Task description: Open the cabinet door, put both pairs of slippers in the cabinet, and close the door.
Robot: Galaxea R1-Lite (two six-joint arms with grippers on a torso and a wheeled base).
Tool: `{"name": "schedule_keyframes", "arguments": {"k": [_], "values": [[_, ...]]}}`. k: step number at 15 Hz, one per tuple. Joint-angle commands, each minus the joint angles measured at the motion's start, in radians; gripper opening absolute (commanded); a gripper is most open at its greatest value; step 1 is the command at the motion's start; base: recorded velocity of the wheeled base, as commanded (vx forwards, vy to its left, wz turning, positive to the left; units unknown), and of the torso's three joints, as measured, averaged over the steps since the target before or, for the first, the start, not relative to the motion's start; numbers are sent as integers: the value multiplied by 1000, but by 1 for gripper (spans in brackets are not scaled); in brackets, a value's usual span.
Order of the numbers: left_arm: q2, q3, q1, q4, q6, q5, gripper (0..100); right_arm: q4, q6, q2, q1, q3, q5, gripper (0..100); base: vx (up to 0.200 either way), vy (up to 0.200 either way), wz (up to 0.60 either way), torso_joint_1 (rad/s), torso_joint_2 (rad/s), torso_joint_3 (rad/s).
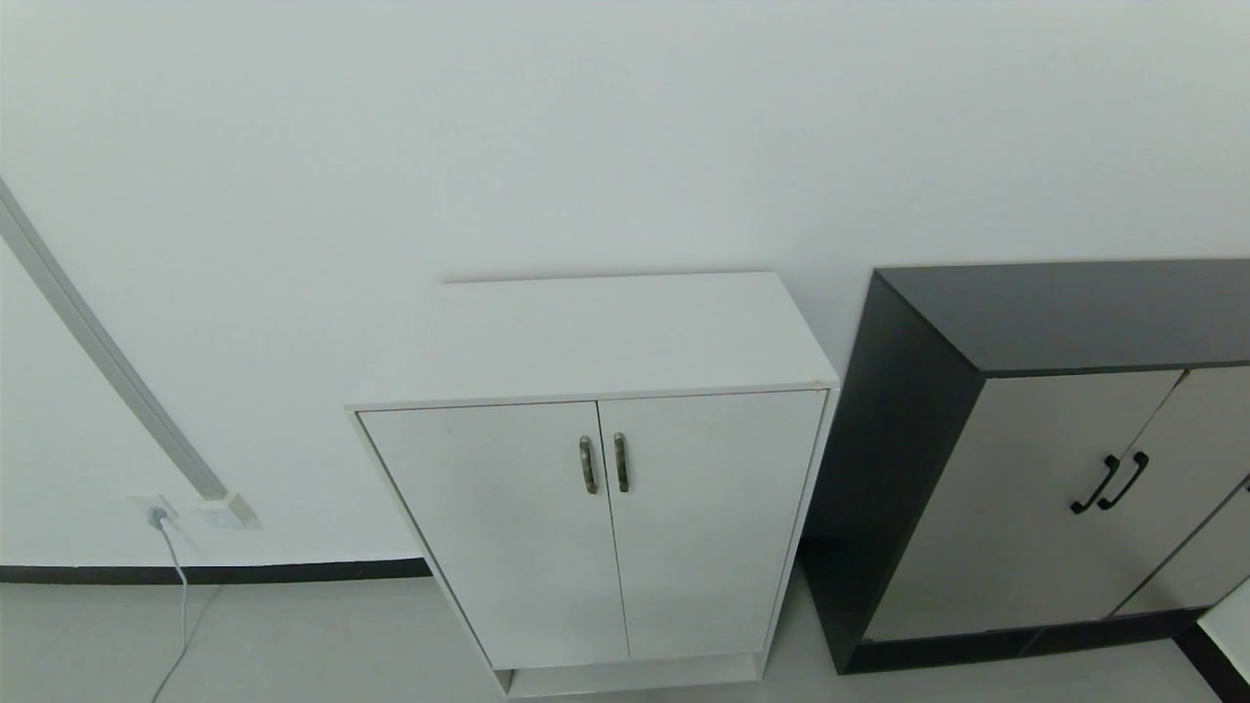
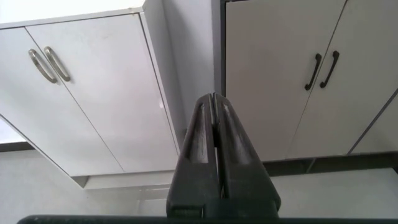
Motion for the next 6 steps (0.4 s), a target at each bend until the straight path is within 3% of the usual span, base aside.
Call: {"name": "schedule_keyframes", "arguments": {"k": [1, 6], "values": [[0, 0, 0, 0, -1, 0, 0, 0, -1, 2, 1, 0, 1, 0, 0, 0, 0, 0, 0, 0], [0, 0, 0, 0, 0, 0, 0, 0, -16, 2, -1, 0, 6, 0, 0, 0, 0, 0, 0, 0]]}}
